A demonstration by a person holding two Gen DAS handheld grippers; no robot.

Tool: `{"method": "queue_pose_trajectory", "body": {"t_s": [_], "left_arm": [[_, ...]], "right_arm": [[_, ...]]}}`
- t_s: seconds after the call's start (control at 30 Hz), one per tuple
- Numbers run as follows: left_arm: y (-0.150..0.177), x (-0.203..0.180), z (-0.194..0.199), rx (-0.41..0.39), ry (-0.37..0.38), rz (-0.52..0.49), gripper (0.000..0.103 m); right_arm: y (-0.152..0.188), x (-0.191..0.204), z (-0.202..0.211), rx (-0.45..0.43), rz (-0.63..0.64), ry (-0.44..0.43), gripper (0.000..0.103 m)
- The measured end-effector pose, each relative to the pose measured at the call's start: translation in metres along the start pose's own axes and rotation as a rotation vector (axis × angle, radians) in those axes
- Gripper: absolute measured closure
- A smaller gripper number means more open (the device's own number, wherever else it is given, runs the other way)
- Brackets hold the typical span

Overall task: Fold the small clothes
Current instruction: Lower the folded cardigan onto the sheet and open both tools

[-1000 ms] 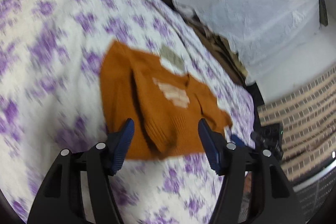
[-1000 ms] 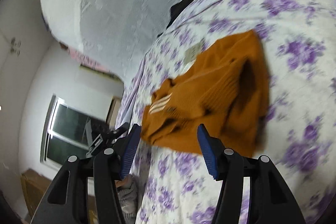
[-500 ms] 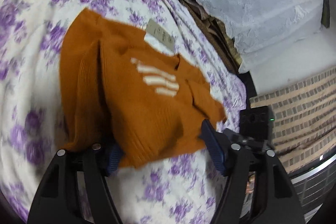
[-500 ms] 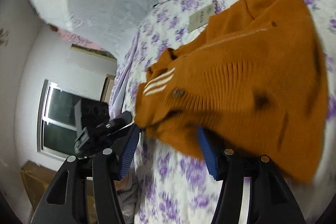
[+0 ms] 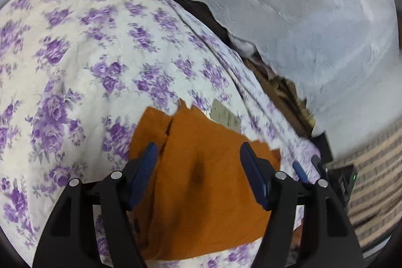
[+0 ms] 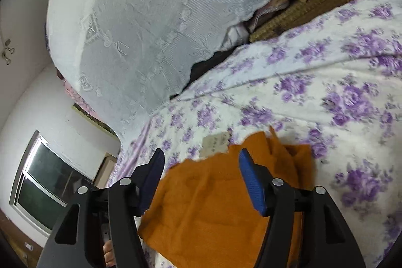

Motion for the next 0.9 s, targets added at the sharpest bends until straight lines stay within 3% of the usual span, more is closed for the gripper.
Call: {"method": "queue_pose_trajectory", "body": {"t_s": [0.1,0.2,0.27,0.33,0.4,0.43,0.57,0.63,0.77,0.83,0.9], "left_arm": [[0.006,-0.022,-0.005,0.011,-0.007,-0.089,0.037],[0.016,-0.033,-0.021,0.039,-0.065,-0.172,0.037],[0.019,-0.029,-0.037,0.058,-0.131,-0.176,0.037],[0.018,-0.015,-0.050,0.092,-0.149,-0.137,0.037],[0.016,-0.004,-0.055,0.102,-0.160,-0.115,0.045],[0.016,-0.002,-0.054,0.095,-0.169,-0.117,0.051],[0.015,0.003,-0.046,0.069,-0.189,-0.093,0.063],[0.012,-0.006,-0.035,0.034,-0.187,-0.096,0.061],[0.007,-0.047,-0.030,-0.003,-0.167,-0.205,0.042],[0.006,-0.067,-0.046,0.021,-0.180,-0.257,0.037],[0.005,-0.072,-0.072,0.051,-0.244,-0.290,0.037]], "right_arm": [[0.006,-0.006,-0.009,0.018,-0.003,0.042,0.042],[0.014,-0.004,-0.023,0.066,0.022,0.034,0.044],[0.017,-0.003,-0.031,0.097,0.044,0.051,0.044],[0.020,-0.016,-0.040,0.121,0.035,0.122,0.045],[0.022,-0.037,-0.046,0.132,0.012,0.206,0.056],[0.022,-0.044,-0.046,0.131,0.008,0.216,0.069],[0.020,-0.050,-0.034,0.095,-0.031,0.218,0.072],[0.021,-0.040,-0.027,0.064,-0.005,0.228,0.067],[0.023,0.008,-0.036,0.059,0.109,0.168,0.066],[0.026,0.028,-0.058,0.105,0.146,0.148,0.066],[0.030,0.028,-0.084,0.162,0.139,0.152,0.066]]}}
Point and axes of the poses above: each gripper's, at about its wrist camera, not at the fingertips, and z roughly against the way its jaws point, x to its left, y to its underside, the point moved 2 cm from there along -z, roughly the way its jaws point, and after that the axes turned 2 degrees about -y, right-handed, at the moved point
